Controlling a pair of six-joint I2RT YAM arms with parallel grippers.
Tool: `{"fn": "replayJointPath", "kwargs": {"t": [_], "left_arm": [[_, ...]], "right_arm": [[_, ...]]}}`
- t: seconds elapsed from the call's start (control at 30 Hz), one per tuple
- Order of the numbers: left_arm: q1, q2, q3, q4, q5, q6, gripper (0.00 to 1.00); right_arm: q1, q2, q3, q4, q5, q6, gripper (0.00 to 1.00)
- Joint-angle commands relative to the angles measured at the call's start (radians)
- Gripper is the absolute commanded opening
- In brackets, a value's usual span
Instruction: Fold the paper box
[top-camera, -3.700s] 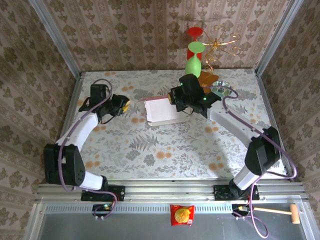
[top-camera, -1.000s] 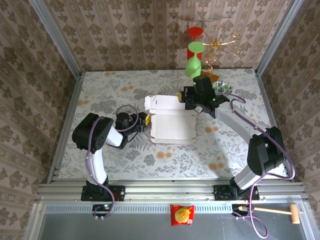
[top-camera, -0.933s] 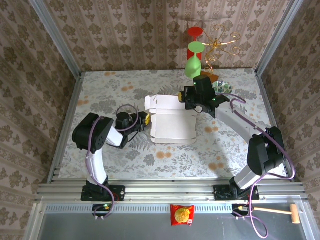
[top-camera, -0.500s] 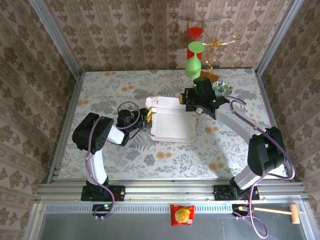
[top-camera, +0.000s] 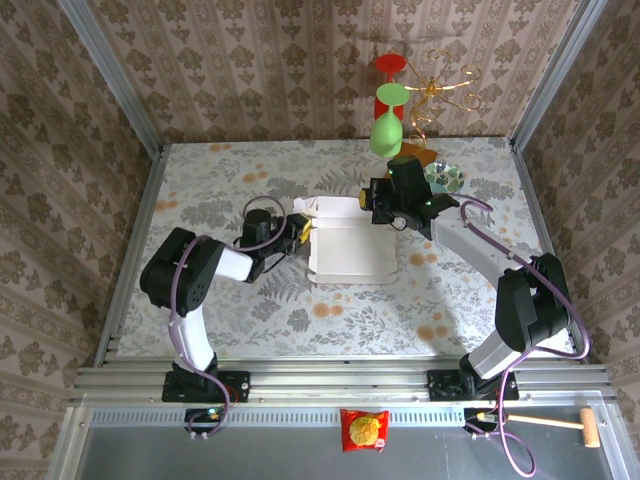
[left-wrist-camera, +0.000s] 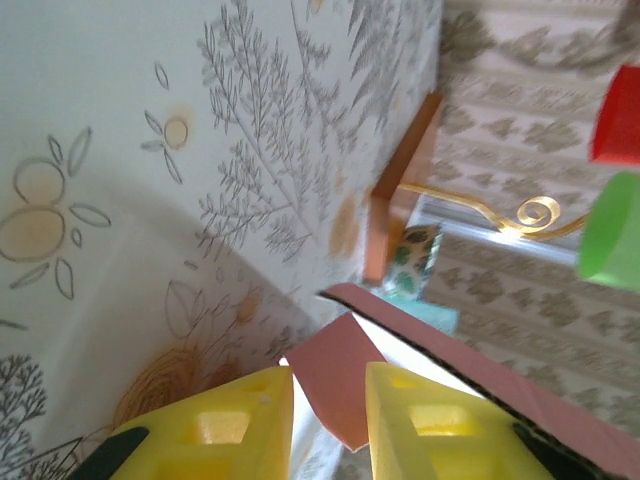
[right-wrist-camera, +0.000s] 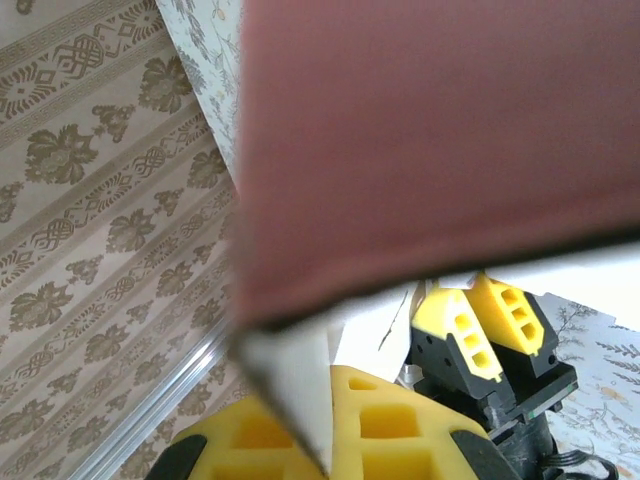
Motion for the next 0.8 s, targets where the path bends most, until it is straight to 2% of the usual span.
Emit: {"fn": "replayJointPath", "kwargs": {"t": [0.0, 0.27, 0.63, 0.7, 0.77], "left_arm": [[-0.032, -0.068, 0.075, -0.288, 0.039, 0.173, 0.26], [-0.075, -0.079, 0.194, -0.598, -0.004, 0.348, 0.29], [-0.096, -0.032, 0.242, -0.632, -0.015, 0.375, 0.24], [-0.101, -0.047, 0.246, -0.638, -0.022, 0.38, 0.27], [-0.104, -0.102, 0.24, -0.673, -0.044, 0.388, 0.34]], "right_arm": [[0.012, -0.027, -0.017, 0.02, -0.002, 0.028, 0.0], [0.024, -0.029, -0.025, 0.022, 0.0, 0.033, 0.0], [0.031, -0.034, -0.043, 0.025, 0.001, 0.036, 0.0], [0.03, -0.035, -0.047, 0.025, 0.003, 0.031, 0.0], [0.02, -0.034, -0.044, 0.013, 0.008, 0.004, 0.0]]}}
